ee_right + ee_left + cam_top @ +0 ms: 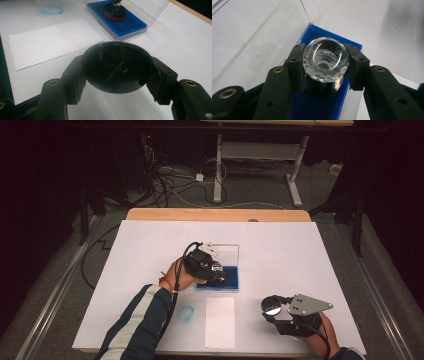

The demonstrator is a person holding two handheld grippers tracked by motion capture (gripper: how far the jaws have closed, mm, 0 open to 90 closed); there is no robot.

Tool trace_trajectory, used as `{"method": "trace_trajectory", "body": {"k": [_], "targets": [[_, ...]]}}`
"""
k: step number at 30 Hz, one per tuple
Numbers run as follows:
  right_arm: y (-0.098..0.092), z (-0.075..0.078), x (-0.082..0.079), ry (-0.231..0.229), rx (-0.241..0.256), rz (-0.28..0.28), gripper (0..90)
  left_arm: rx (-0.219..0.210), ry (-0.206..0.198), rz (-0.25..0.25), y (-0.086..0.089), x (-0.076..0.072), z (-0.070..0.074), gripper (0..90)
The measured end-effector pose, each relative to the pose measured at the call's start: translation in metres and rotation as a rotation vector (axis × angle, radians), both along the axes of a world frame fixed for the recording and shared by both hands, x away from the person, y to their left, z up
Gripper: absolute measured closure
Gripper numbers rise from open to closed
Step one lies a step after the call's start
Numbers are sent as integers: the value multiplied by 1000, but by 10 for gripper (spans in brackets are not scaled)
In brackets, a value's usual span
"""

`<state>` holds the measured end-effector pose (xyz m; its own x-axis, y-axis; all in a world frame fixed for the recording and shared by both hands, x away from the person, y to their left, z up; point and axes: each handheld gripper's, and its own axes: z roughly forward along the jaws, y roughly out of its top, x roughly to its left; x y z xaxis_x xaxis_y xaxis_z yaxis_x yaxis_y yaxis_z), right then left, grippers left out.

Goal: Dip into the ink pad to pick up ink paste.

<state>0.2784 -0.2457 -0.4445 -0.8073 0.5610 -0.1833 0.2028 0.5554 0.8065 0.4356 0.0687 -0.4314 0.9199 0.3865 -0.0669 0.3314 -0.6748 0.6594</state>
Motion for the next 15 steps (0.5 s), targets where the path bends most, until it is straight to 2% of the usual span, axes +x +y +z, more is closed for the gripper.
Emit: {"method": "trace_trajectory", "body": {"k": [15], "targets": [[0,0,0,1,-6,0,386,33,9,1,-2,1,3,545]]}}
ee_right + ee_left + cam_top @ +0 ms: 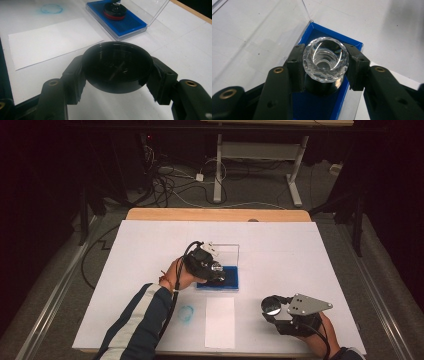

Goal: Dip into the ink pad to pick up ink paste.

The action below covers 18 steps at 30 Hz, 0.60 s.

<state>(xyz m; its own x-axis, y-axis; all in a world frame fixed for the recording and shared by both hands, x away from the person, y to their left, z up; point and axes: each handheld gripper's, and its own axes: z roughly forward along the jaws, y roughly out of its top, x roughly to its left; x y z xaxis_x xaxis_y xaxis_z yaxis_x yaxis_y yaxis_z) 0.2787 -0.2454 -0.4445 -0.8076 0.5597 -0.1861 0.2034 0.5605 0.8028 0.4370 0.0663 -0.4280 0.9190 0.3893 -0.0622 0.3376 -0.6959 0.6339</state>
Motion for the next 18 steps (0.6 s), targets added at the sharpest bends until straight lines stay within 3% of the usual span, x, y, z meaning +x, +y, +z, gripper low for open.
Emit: {"method": "trace_trajectory", "body": {"k": [7,14,18], "targets": [[-1,1,0,-2,5,-4,386,18,-8,5,0,-2,4,546],[-1,1,0,-6,8,-3,386,-13,-46,16,6,-5,25,546],[-1,1,-1,-8,9,-3,387,-6,-69,10,7,-8,33,545]]}}
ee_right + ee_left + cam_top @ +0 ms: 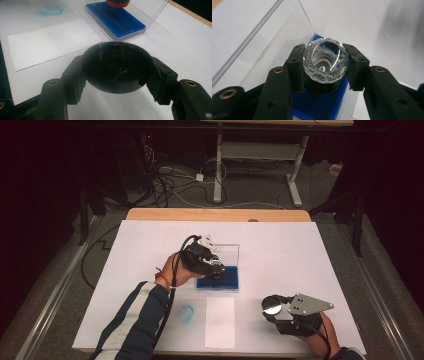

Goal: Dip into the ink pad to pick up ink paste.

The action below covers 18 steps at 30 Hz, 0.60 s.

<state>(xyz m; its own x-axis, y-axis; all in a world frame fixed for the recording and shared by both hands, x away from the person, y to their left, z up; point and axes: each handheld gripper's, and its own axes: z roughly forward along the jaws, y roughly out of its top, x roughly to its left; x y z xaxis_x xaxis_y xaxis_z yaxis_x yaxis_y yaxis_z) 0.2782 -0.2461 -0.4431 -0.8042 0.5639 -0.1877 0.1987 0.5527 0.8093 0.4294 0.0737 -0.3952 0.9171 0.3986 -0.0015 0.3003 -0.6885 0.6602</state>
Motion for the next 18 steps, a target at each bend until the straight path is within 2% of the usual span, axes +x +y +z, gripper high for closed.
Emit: {"method": "trace_trajectory", "body": {"k": [2,8,18], "targets": [[0,0,0,-1,2,-3,386,-12,-7,2,2,-1,5,546],[0,1,0,-2,1,-1,386,4,-32,0,4,-3,18,545],[0,0,0,1,0,0,386,10,-9,-13,1,-2,14,545]]}}
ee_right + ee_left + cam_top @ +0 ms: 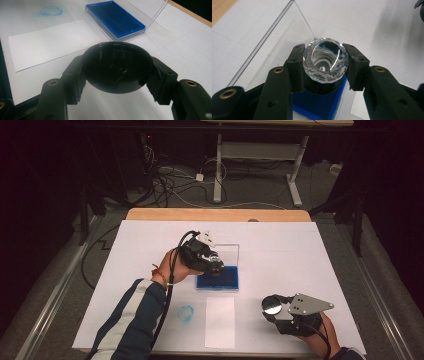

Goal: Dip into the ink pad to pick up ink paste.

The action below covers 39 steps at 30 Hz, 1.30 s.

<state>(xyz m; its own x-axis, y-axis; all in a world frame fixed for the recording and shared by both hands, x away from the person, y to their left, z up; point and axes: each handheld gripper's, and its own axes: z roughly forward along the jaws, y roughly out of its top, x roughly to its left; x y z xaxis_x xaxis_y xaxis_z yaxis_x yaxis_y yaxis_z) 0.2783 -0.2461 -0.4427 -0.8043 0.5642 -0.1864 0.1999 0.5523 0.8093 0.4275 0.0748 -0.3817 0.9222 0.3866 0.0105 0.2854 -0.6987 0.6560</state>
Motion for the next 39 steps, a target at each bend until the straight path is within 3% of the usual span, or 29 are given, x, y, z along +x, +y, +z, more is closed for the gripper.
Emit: {"method": "trace_trajectory", "body": {"k": [9,15,16,28,34,37,39], "targets": [[0,0,0,2,-1,4,386,28,47,1,-8,6,-29,545],[0,-1,0,3,-2,5,386,49,47,13,-11,7,-41,545],[0,-1,0,3,-3,5,386,34,51,13,-11,8,-42,545],[1,-1,-1,2,-6,7,386,-23,92,39,-7,10,-47,546],[0,-1,0,5,-7,2,386,-22,108,28,-6,9,-46,546],[0,-2,0,5,-7,-2,386,17,109,-1,-7,7,-40,546],[0,-2,1,3,-9,-2,386,45,74,18,-8,5,-38,545]]}}
